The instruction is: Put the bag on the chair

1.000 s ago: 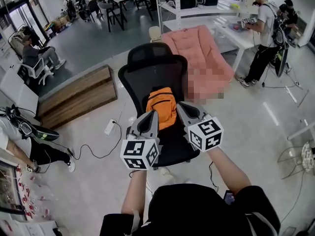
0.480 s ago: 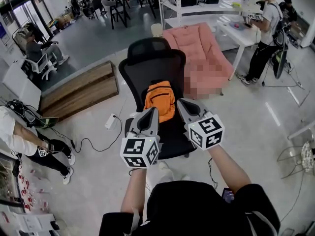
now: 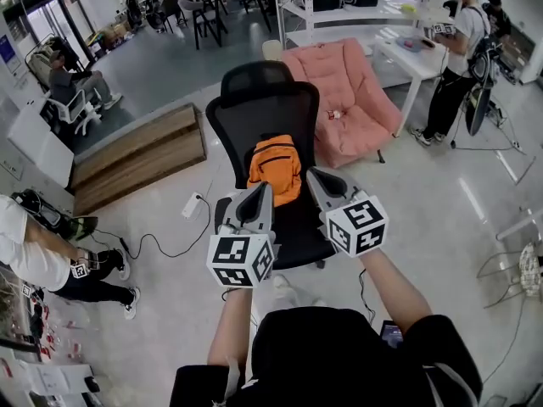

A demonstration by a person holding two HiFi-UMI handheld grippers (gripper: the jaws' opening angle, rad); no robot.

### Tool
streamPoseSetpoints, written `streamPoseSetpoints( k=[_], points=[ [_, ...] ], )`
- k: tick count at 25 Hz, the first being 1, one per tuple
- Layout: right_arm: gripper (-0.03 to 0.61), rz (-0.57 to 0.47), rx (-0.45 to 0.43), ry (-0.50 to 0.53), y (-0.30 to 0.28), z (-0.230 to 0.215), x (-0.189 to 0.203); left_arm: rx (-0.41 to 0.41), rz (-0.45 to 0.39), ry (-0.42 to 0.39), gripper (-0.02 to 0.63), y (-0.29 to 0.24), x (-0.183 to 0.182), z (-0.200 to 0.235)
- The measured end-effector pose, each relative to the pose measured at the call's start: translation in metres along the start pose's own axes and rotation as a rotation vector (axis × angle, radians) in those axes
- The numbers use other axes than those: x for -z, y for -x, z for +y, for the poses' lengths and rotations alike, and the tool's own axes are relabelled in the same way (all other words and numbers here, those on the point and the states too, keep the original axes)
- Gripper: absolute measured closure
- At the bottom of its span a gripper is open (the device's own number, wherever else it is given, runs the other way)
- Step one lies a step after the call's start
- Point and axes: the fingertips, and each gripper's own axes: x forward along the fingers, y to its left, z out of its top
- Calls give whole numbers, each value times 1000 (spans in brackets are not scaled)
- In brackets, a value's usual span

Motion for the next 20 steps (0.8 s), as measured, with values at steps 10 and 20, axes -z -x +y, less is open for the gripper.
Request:
streamPoseSetpoints(
  k=[10,20],
  points=[
    [577,5,5,-18,11,-1,5,-5,3,-2,601,8,5,-8],
    [577,-4,12,-24,14,-6,5,-17,14,-13,601,9,8,-8]
  ],
)
